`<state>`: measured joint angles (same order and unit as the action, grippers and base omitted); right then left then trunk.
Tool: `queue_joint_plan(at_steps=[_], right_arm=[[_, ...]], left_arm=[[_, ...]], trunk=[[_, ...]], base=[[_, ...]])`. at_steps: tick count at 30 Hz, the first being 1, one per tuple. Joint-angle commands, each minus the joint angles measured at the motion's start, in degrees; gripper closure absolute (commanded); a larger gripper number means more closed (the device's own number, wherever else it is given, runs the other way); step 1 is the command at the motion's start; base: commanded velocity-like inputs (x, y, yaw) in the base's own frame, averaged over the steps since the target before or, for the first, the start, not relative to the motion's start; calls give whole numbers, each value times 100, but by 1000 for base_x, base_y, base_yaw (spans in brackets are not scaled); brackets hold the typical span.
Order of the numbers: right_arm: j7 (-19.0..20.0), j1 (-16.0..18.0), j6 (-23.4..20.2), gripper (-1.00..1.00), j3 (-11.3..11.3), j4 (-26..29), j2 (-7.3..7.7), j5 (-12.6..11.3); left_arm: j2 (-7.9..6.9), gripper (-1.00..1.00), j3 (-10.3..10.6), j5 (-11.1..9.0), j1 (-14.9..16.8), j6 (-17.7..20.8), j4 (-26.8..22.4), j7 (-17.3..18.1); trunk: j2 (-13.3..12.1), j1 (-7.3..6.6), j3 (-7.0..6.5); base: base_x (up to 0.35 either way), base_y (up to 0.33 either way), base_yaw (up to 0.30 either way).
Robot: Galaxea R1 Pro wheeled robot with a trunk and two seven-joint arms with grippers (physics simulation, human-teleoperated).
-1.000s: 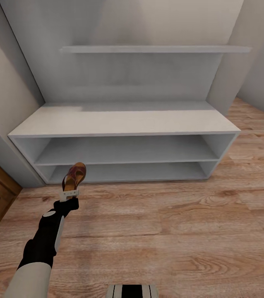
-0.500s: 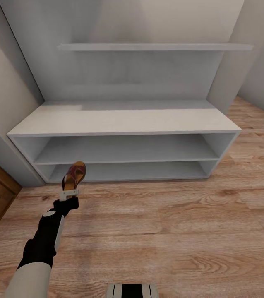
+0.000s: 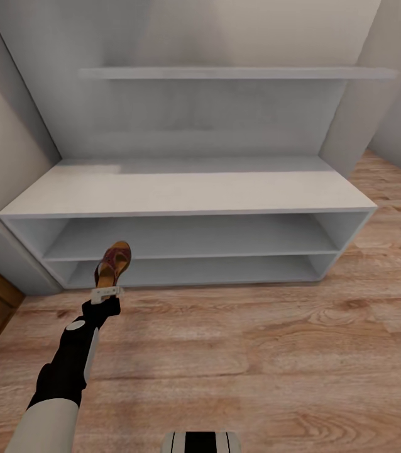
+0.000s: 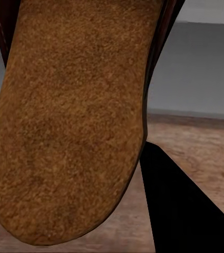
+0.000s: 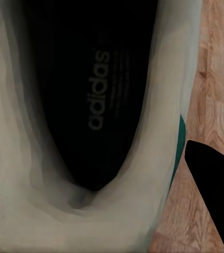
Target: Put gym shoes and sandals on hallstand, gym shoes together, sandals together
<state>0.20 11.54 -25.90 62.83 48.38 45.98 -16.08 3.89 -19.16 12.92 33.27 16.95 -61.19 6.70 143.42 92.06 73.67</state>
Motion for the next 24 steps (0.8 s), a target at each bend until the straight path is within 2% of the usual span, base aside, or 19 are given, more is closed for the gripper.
queue_joint_plan(at_steps=[1, 9, 19, 24], right_arm=[[3, 6, -29, 100, 12, 5, -1, -36], [-1, 6, -29, 100, 13, 5, -1, -36], [0, 6, -29, 100, 12, 5, -1, -36], [0, 6, -29, 100, 13, 5, -1, -36]], left_arm=[[8, 100, -27, 73, 4, 22, -8, 66], [14, 100, -29, 70, 4, 25, 1, 61], [16, 100, -27, 78, 4, 28, 2, 65], [16, 100, -27, 78, 4, 28, 2, 61]], trunk=[[2, 0, 4], [2, 0, 4], [2, 0, 4], [2, 0, 4]], base=[[91, 0, 0], [31, 0, 0], [272, 0, 0], [61, 0, 0]])
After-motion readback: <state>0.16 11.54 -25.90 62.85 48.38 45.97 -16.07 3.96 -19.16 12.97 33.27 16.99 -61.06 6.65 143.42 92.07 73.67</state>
